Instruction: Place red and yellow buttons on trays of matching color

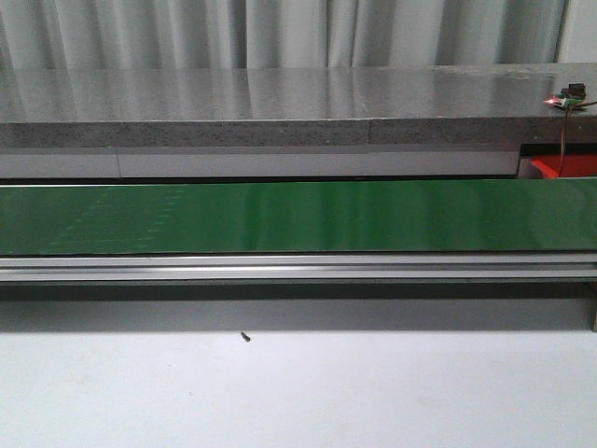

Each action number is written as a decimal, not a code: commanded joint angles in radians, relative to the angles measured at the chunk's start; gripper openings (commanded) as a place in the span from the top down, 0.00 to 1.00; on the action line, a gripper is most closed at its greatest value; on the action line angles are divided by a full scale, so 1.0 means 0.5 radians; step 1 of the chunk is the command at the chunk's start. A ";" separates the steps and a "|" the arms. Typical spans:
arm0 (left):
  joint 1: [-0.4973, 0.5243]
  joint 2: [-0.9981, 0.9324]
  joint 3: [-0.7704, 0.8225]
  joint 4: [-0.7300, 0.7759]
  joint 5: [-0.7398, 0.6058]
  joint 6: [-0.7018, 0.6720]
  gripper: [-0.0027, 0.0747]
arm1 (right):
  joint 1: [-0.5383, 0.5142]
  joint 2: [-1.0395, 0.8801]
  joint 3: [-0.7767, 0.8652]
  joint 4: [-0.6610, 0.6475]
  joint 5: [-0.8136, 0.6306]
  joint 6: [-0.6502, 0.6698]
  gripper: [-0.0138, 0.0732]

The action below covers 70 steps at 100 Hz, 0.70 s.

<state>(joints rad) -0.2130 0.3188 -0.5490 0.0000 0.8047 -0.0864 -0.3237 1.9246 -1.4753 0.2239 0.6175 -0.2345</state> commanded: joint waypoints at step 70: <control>-0.015 0.016 -0.050 -0.012 -0.139 -0.007 0.99 | 0.480 -1.156 0.816 -0.004 -0.447 -0.039 0.98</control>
<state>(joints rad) -0.2130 0.3188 -0.5490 0.0000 0.8047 -0.0864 -0.0990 1.4398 -1.0776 0.2221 0.4709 -0.2450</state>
